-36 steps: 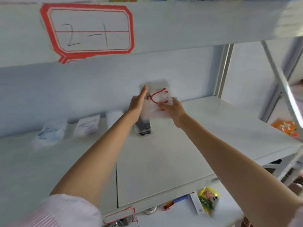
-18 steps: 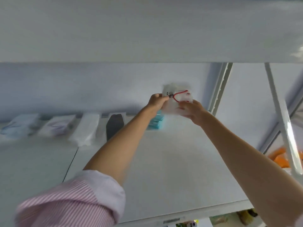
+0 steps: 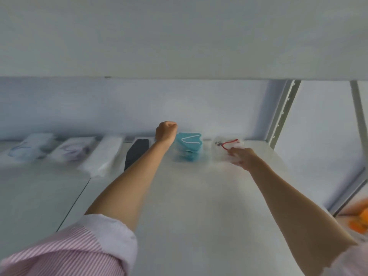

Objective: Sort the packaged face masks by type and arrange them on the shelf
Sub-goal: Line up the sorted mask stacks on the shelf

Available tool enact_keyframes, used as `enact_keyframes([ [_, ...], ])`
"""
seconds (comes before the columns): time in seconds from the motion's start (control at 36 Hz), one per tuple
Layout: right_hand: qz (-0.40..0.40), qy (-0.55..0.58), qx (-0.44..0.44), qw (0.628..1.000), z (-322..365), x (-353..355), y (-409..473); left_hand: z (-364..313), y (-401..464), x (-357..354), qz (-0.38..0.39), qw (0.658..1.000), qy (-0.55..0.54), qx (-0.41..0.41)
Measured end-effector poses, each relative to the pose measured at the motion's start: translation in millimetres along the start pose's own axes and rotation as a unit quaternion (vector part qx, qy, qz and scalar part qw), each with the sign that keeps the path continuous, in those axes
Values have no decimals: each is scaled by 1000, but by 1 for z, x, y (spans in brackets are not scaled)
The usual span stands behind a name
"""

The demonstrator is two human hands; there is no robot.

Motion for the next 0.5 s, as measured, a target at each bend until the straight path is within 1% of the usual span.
enact_keyframes([
  [0.08,-21,-43,-4,999,-4,-1,2,25,9,-4,19,999,47,16],
  [0.19,-20,-120,-1,993,2,-12,5,50,18,-17,39,997,69,26],
  [0.31,-6,-175,15,984,10,-22,14,63,23,-25,52,995,73,33],
  [0.5,-17,-274,34,961,23,-21,20,71,34,-29,54,995,72,38],
])
Point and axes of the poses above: each hand's wrist, its own y-axis towards the middle knuckle, its own x-axis out of the back of the hand, z = x × y, the point moved 10 cm from there along y, towards the middle knuckle, and after that the axes turned 14 degrees about y, right-handed, at the moved point
